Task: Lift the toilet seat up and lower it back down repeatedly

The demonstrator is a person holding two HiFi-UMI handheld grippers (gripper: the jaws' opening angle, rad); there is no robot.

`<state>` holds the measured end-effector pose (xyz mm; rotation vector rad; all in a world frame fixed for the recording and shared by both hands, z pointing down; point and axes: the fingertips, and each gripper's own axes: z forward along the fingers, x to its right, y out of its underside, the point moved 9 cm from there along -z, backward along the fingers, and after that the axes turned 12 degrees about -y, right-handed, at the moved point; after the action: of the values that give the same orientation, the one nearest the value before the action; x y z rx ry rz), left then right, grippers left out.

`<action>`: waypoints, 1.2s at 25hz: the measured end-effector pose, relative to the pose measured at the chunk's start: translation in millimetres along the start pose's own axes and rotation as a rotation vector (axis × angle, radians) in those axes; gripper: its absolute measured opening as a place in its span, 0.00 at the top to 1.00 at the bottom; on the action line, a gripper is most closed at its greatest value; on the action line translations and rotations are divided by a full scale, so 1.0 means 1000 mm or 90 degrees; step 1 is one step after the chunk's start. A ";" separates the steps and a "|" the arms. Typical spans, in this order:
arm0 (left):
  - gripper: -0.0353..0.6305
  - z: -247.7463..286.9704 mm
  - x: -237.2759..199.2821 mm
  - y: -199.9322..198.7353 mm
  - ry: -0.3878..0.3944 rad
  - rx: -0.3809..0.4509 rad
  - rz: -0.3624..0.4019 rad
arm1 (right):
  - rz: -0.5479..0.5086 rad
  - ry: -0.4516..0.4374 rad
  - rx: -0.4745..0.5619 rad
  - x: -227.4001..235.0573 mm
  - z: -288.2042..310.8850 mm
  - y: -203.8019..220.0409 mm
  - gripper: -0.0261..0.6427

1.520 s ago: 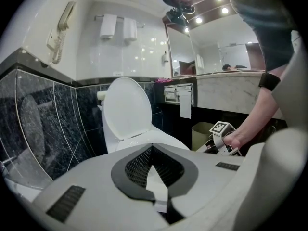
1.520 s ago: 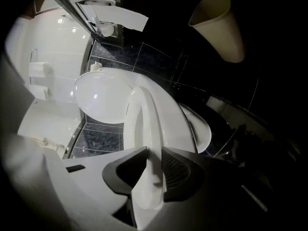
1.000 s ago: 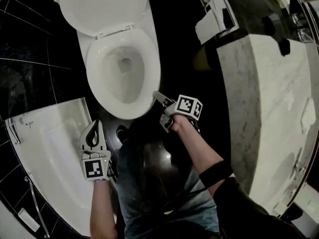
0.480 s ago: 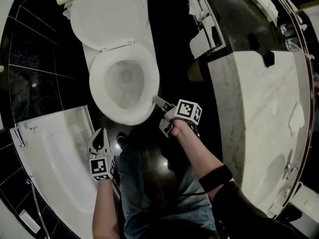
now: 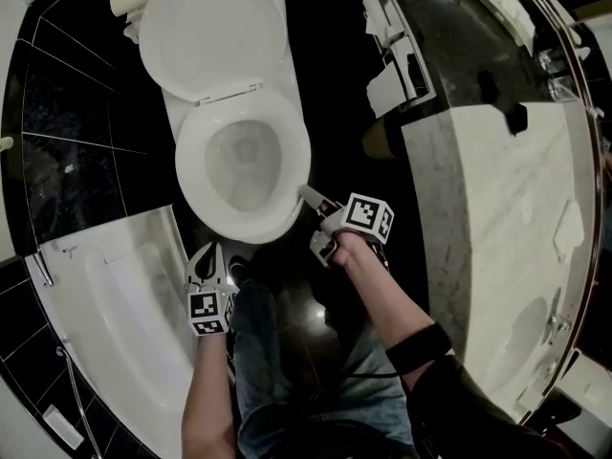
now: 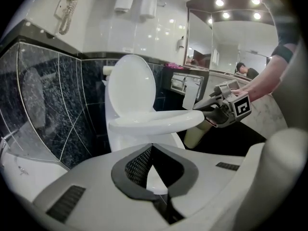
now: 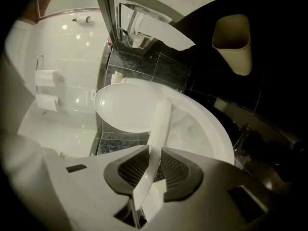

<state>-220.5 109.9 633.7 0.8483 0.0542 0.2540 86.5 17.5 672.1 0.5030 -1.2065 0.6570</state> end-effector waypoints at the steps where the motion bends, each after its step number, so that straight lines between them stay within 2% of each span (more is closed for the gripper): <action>1: 0.97 0.003 0.000 0.001 0.002 -0.006 -0.002 | -0.007 0.003 -0.003 -0.002 0.000 -0.001 0.83; 5: 0.97 0.016 0.005 0.006 0.015 -0.031 -0.015 | 0.012 -0.008 0.009 -0.006 0.002 0.001 0.83; 7: 0.97 0.025 0.009 0.006 0.028 -0.036 -0.013 | -0.013 0.000 -0.002 -0.008 -0.001 -0.003 0.83; 10: 0.97 0.036 0.013 -0.008 0.044 -0.016 -0.011 | -0.006 -0.001 0.004 -0.009 0.002 -0.002 0.83; 13: 0.97 0.043 0.012 -0.023 0.043 0.002 -0.041 | -0.019 -0.007 0.003 -0.013 0.003 -0.003 0.82; 16: 0.97 0.043 0.009 -0.035 0.033 0.017 -0.069 | -0.089 -0.004 -0.020 -0.028 0.004 -0.010 0.78; 22: 0.97 0.042 0.008 -0.041 0.033 0.002 -0.073 | -0.258 0.010 -0.039 -0.068 0.000 -0.023 0.78; 26: 0.97 0.041 0.007 -0.047 0.028 0.009 -0.087 | -0.371 0.009 -0.044 -0.097 -0.009 -0.024 0.85; 30: 0.97 0.042 0.003 -0.063 0.031 0.016 -0.092 | -0.493 0.039 -0.059 -0.119 -0.017 -0.016 0.90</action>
<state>-198.2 39.6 614.4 0.8591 0.1638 0.1385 84.0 -5.7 552.9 0.8016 -0.8792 -0.0460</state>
